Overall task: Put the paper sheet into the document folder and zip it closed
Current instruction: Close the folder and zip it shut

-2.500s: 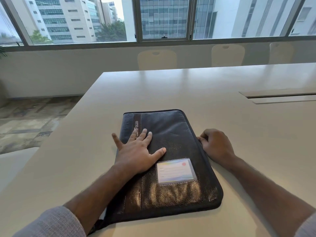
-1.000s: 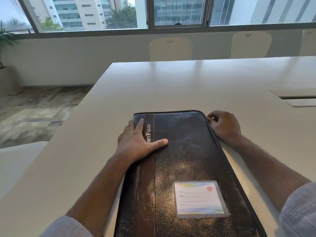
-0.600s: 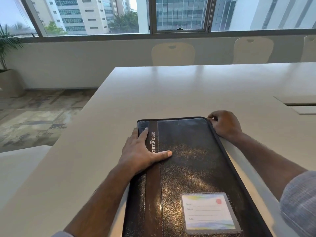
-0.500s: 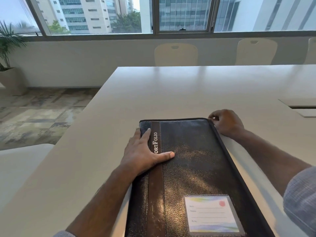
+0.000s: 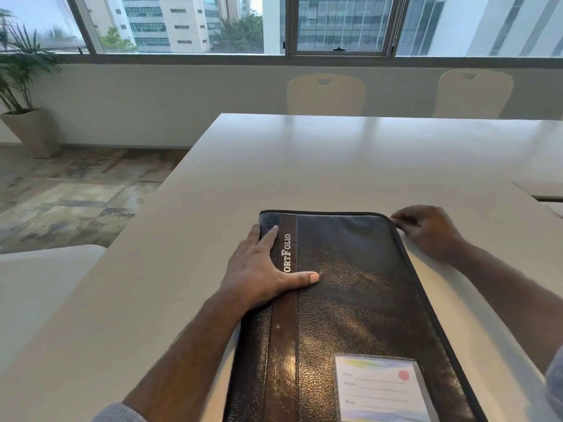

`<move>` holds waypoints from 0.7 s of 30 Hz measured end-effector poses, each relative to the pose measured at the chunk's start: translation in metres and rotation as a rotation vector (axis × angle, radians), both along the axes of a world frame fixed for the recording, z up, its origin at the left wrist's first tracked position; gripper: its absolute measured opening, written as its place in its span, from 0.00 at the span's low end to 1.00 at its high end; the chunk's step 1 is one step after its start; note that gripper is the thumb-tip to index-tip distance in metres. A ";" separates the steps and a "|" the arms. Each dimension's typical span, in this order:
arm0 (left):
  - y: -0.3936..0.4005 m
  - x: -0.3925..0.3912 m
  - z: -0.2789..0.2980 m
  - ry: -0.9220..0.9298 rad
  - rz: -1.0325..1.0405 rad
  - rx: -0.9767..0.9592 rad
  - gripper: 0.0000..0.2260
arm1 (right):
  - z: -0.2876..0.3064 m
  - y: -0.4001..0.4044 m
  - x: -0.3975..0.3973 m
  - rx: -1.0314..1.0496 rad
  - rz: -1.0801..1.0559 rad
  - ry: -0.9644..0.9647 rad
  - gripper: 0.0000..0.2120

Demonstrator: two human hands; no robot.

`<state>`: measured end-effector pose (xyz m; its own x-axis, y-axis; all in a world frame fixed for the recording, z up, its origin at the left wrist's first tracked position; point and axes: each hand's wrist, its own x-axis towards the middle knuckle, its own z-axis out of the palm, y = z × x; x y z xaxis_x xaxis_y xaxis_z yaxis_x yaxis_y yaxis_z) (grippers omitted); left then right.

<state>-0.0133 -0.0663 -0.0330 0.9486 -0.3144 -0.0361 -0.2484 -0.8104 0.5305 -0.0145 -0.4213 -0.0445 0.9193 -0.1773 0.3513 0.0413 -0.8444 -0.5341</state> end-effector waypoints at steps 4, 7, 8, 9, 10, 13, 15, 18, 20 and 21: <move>-0.001 0.000 -0.001 0.000 -0.017 0.032 0.61 | -0.002 0.004 0.005 0.014 -0.003 -0.056 0.05; 0.000 0.001 -0.002 -0.008 -0.015 0.036 0.61 | 0.003 0.007 0.017 0.054 0.040 -0.036 0.05; 0.000 0.001 -0.002 -0.008 -0.012 0.035 0.61 | 0.004 0.007 0.020 0.062 0.052 -0.030 0.05; -0.001 0.001 -0.002 -0.005 -0.009 0.034 0.61 | 0.004 0.007 0.022 0.067 0.064 -0.026 0.05; -0.001 0.001 -0.002 -0.001 -0.007 0.034 0.61 | 0.005 0.008 0.025 0.072 0.080 -0.024 0.07; 0.000 0.001 -0.002 0.025 -0.003 0.029 0.61 | 0.005 0.014 0.029 0.074 0.103 -0.019 0.11; 0.000 0.000 -0.001 0.034 -0.006 0.021 0.61 | 0.003 0.013 0.032 0.087 0.097 -0.009 0.08; 0.000 0.000 0.001 0.032 -0.014 0.024 0.61 | 0.004 0.008 0.037 0.126 0.121 0.036 0.05; 0.000 0.000 0.001 0.033 -0.011 0.017 0.60 | 0.012 0.006 0.043 0.122 0.138 0.094 0.04; 0.000 -0.001 0.001 0.034 -0.010 0.016 0.60 | 0.016 0.006 0.046 0.106 0.149 0.123 0.03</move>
<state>-0.0139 -0.0666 -0.0318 0.9436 -0.3228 -0.0731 -0.2386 -0.8165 0.5257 0.0318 -0.4157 -0.0281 0.9729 -0.0666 0.2213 0.0900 -0.7728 -0.6282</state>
